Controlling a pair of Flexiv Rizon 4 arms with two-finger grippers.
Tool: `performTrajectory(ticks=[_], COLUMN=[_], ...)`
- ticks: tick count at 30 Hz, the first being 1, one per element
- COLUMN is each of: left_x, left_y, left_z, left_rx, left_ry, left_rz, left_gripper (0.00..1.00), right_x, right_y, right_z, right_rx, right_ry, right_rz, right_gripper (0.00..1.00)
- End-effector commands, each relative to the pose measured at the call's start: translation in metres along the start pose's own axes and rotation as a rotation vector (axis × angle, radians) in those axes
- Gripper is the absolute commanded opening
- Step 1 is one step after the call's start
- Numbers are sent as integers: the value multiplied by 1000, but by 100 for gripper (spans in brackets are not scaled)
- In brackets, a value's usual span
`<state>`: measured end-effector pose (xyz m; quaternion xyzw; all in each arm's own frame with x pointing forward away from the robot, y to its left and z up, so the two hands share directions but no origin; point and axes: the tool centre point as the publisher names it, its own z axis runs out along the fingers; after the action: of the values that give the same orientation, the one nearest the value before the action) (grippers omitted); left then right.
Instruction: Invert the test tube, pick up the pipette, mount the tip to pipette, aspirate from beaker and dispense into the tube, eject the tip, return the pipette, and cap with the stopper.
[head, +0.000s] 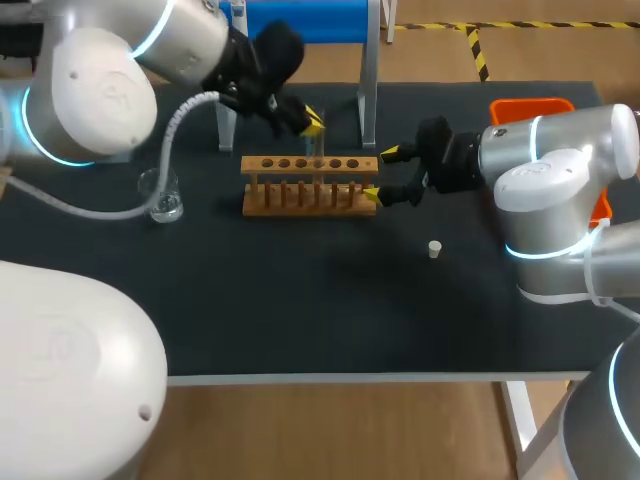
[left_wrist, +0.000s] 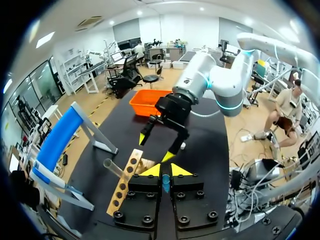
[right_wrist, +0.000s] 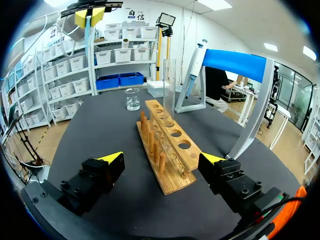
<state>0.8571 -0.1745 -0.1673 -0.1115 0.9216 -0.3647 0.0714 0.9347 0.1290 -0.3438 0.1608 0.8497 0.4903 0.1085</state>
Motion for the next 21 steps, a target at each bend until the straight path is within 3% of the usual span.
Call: performTrajectory(ticks=[1, 6, 21], left_x=[7, 6, 2], left_y=[11, 14, 10], left_z=[10, 11, 8], left_rx=[35, 64, 46], left_ry=[-9, -4, 87], left_rz=[-2, 15, 51], left_gripper=[0, 0, 0], right_x=[0, 0, 0], right_y=[-1, -1, -1], right_z=[0, 0, 0], right_rx=[-2, -2, -2], right_ry=[1, 1, 1], right_rz=[0, 0, 0], right_gripper=[100, 100, 100])
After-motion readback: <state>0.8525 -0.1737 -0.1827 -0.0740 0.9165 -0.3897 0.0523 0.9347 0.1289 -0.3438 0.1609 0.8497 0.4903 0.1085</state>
